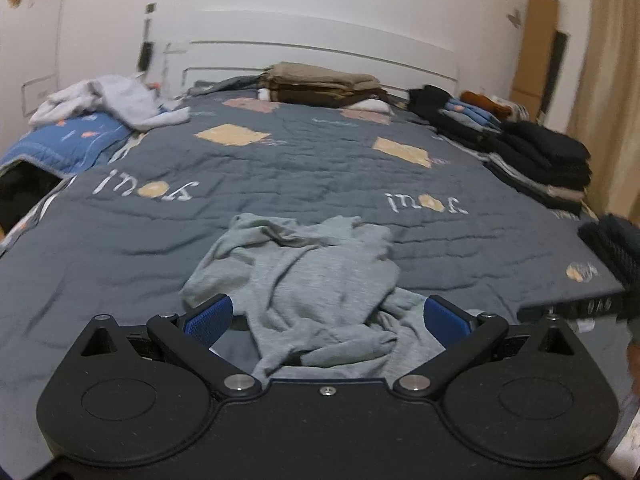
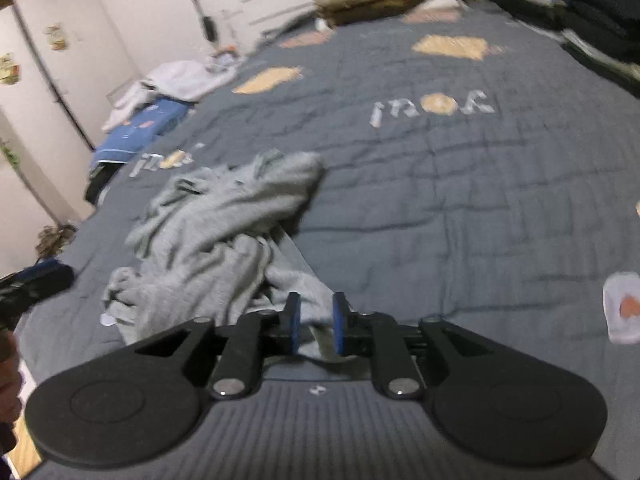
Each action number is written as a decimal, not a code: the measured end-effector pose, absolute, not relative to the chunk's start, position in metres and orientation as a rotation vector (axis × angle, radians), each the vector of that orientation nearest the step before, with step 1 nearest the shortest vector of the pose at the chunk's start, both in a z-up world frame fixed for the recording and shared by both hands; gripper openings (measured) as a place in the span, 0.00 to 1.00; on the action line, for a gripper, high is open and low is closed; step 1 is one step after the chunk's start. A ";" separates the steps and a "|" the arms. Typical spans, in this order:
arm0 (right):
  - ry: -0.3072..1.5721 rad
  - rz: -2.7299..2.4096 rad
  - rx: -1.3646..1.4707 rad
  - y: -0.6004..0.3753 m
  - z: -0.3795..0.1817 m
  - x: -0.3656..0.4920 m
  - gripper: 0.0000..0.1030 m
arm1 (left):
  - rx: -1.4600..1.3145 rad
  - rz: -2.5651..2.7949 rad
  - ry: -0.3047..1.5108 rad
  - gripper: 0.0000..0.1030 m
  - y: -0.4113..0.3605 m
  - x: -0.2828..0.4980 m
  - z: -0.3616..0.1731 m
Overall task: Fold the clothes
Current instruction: 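Grasp the grey shirt with the left gripper while the right gripper holds its fold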
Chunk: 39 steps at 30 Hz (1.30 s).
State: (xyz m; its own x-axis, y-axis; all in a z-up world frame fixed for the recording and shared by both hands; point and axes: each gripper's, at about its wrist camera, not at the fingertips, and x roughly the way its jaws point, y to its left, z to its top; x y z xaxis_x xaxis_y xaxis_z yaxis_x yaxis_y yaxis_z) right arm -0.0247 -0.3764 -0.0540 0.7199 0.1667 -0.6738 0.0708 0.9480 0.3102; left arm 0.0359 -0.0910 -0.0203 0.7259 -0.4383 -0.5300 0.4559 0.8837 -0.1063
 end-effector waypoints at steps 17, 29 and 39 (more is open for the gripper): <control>0.687 0.130 0.437 -0.375 -0.053 -0.020 0.40 | 0.120 -0.660 0.578 0.59 -0.142 0.029 -0.042; 0.699 0.102 0.390 -0.369 -0.041 -0.025 0.40 | 0.161 -0.682 0.637 0.31 -0.154 0.030 -0.057; 0.707 0.091 0.412 -0.371 -0.044 -0.028 0.40 | 0.152 -0.653 0.656 0.12 -0.157 0.029 -0.062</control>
State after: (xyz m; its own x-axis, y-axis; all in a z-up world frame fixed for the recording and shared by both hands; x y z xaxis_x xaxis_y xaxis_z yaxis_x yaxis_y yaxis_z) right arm -0.0278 -0.3710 -0.0437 0.7597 0.2190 -0.6123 0.0563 0.9160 0.3973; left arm 0.0286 -0.1571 -0.0617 0.6025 -0.5151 -0.6097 0.6075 0.7914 -0.0684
